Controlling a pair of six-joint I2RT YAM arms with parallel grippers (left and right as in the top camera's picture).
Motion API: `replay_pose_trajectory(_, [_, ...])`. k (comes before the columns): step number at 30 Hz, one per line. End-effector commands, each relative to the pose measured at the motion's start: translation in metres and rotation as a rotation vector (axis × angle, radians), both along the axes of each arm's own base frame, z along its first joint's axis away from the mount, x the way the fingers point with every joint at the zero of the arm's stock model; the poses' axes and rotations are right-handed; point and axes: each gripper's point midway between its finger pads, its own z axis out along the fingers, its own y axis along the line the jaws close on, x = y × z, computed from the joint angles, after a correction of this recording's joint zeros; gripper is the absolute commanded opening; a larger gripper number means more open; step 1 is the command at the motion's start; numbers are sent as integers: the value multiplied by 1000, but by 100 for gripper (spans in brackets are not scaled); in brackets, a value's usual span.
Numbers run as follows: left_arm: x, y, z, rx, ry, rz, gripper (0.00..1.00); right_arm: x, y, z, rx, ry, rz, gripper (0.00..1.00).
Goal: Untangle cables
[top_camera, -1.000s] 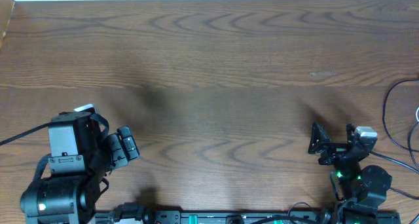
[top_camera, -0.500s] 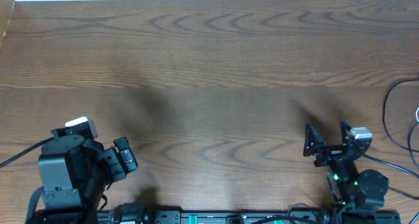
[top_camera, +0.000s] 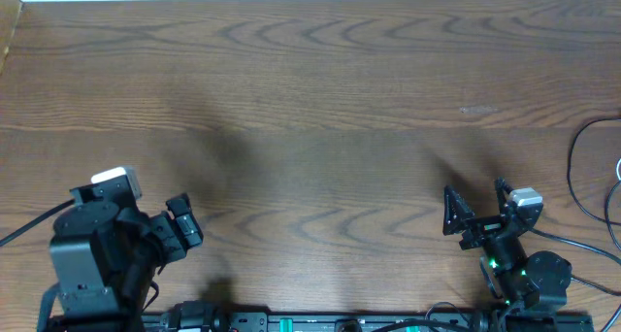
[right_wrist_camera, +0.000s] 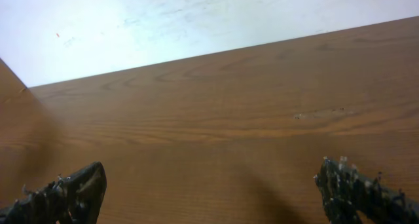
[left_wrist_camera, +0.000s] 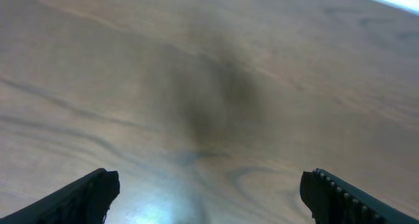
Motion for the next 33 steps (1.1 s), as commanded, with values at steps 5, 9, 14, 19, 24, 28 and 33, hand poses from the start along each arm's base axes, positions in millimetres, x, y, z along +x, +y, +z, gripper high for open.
replay_pose_trajectory(5, [-18, -11, 22, -27, -207, -43, 92, 0, 0, -1, 10, 2, -3, 99])
replay_pose_trajectory(9, [-50, -13, 26, -24, -317, -42, 92, 0, 0, -1, 10, 2, -3, 99])
replay_pose_trajectory(14, [-87, -16, 24, -99, -414, 6, 93, 0, 0, -1, 10, 3, -3, 99])
replay_pose_trajectory(19, [-120, -19, 16, -141, -527, 24, 98, 0, 0, -1, 10, 2, -3, 99])
replay_pose_trajectory(24, [-129, -19, -7, -146, -438, 38, 98, 0, 0, -1, 10, 3, -3, 99])
replay_pose_trajectory(28, [-116, -20, -18, -156, -408, 32, 98, 0, 0, -1, 10, 2, -3, 99])
replay_pose_trajectory(33, [-71, -32, -17, -89, -467, -112, 98, 0, 0, -1, 10, 2, -3, 99])
